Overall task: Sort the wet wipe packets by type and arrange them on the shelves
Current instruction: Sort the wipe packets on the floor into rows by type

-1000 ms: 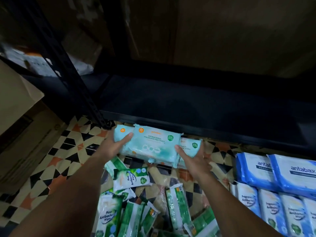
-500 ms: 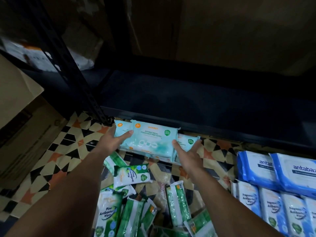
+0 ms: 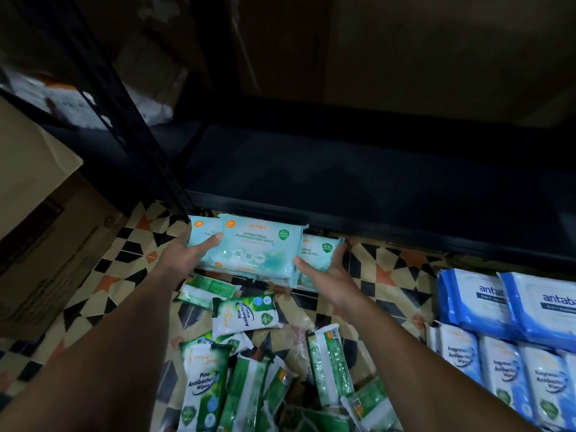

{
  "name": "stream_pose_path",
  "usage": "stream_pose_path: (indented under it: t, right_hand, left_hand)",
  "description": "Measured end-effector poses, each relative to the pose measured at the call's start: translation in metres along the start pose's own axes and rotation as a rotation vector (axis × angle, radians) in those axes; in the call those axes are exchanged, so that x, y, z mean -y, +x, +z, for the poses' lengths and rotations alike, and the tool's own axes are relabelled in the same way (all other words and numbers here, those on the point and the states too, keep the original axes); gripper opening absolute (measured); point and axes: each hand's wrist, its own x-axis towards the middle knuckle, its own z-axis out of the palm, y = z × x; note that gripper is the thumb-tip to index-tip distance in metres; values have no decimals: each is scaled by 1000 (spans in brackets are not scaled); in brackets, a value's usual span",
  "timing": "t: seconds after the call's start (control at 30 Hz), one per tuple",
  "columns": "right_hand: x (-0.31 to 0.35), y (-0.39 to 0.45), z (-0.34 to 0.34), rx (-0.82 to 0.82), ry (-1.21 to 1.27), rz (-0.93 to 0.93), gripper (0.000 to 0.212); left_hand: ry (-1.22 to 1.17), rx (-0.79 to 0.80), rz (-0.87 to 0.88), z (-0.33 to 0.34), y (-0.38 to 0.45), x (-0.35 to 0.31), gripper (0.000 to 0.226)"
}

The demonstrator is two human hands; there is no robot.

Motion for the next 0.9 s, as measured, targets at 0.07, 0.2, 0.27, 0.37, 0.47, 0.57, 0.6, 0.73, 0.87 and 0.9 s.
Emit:
stream_pose_path:
  t: [0.07,0.2,0.27,0.37,0.47,0.57,0.6,0.73,0.87,0.9]
  right_hand:
    - [-3,-1,-1,6,60,-26,128]
    - [-10,-15,-9,-16,133,-90,112]
    - [-12,-30,-12,-31,138,-86,105]
    - [-21,-47,-9,-107,115,-78,98]
    - [-36,-60,-2,-176,71,-87,87]
    - [-53,-76,2,-203,44,-109,80]
    - [-58,-81,3,-200,30,-123,79]
    - [-80,-106,3,-173,-140,-149,77]
    - [-95,-123,3,-223,-467,-113,65]
    - [-98,-124,4,-219,-519,-108,60]
  left_hand:
    - [-2,-52,14,4,-6,-2,43]
    - [-3,-297,14,20,-29,-4,72]
    - [11,-463,11,31,-42,8,86]
    - [79,-619,12,52,-74,28,72]
    - [257,-573,36,71,-103,48,53]
    - [426,-416,147,86,-130,61,50]
    - [487,-396,179,91,-138,62,49]
    - [658,-321,217,96,-166,57,48]
    - [715,-247,196,89,-182,54,53]
    - [718,-239,189,88,-182,53,53]
